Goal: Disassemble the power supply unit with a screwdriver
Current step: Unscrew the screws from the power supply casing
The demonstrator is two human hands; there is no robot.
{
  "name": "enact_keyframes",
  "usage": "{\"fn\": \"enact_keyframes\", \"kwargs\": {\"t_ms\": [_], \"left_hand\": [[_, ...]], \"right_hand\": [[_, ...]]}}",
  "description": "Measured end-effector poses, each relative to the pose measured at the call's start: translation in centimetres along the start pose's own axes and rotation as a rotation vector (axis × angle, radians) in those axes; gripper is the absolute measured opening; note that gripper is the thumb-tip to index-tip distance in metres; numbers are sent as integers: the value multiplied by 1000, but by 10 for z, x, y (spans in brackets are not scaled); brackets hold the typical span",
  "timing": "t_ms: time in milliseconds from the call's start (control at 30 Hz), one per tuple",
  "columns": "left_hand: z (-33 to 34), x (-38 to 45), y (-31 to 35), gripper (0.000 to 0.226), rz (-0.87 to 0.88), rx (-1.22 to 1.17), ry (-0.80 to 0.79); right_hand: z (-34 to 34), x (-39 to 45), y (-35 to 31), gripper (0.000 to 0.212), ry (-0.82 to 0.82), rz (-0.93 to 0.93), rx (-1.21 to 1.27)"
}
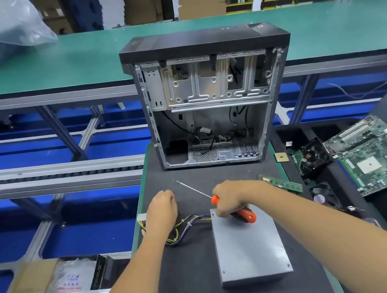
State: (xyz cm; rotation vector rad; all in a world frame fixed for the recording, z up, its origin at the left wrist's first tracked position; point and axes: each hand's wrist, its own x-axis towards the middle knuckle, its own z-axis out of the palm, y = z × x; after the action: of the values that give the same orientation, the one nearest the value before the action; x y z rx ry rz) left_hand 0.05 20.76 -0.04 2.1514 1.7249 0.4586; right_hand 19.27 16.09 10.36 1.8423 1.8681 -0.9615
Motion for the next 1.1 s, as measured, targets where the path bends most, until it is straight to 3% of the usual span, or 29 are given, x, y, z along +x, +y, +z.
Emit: {"fn": "enact_keyframes", "kwargs": {"t_ms": [267,500,767,900,1033,1100], "left_hand": [[-12,-16,51,11,110,-167,81],[-3,-58,83,12,160,-173,-77],[4,-112,91,31,161,-136,-88],[9,-143,94,58,19,-374,-182],[11,-167,88,114,-7,-499,-379],[14,-175,83,121,6,-444,-413]], "right_hand": [[10,-14,10,20,125,13,158],[23,-47,31,10,226,111,206],[63,-96,59,23,368,158,250],[86,-109,66,9,364,151,337],[103,-116,67,37,269,108,407],[106,-119,68,53,220,62,408]]}}
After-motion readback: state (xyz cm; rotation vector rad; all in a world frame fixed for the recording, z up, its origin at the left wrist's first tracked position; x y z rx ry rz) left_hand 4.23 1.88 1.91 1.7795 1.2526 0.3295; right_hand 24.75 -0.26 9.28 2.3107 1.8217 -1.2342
